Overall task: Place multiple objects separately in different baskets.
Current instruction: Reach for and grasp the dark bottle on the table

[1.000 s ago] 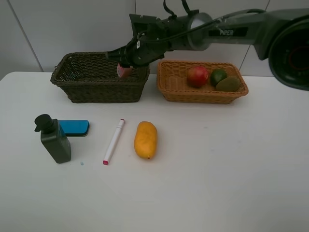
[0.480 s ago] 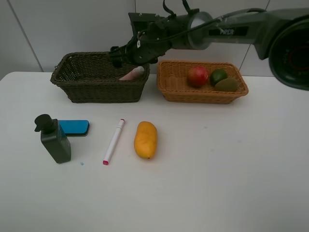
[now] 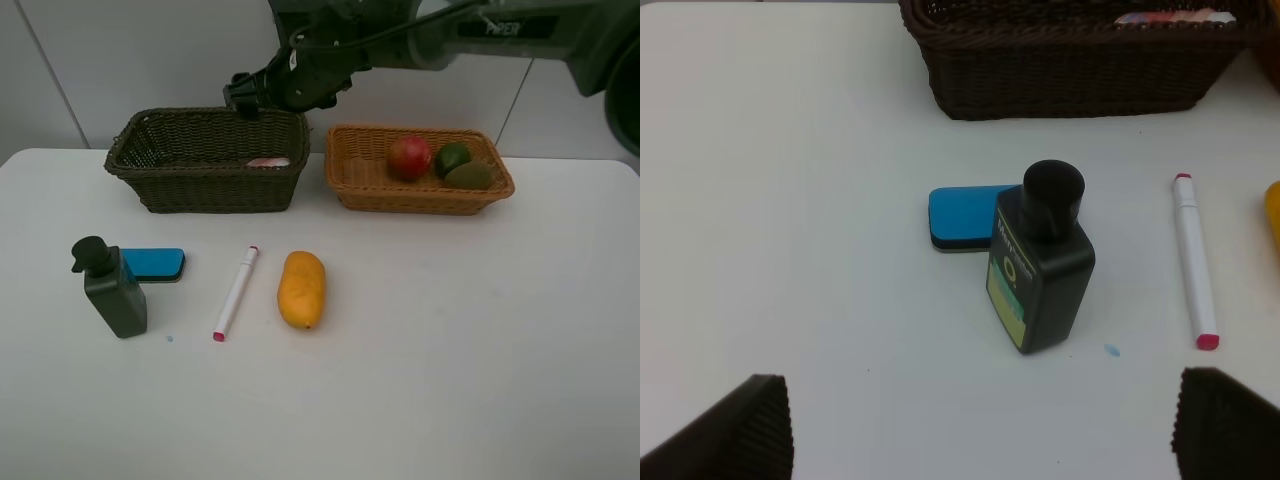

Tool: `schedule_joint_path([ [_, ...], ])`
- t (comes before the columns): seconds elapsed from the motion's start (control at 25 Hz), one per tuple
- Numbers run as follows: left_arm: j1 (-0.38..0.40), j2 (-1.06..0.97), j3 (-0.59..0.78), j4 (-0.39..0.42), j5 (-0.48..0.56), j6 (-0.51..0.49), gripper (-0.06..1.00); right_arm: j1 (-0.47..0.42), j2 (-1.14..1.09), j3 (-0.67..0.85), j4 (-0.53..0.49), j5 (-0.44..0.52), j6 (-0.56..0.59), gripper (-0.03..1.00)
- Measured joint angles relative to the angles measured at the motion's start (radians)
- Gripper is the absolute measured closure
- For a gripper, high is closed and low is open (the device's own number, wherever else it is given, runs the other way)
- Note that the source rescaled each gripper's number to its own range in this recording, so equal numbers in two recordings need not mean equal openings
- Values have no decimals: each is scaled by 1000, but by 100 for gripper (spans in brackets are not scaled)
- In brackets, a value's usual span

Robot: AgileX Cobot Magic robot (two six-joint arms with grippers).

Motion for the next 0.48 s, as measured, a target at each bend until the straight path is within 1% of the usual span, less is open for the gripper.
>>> schedule_joint_path([
  [0.16,0,0,0,0,0,0,-5,17,-71,0,-3,68,-79,-3],
  [0.28,0,0,0,0,0,0,-5,20,-122,0,33,120,-138,-3],
  [0.48,0,0,0,0,0,0,-5,20,-181,3,88,241,-252,-3],
])
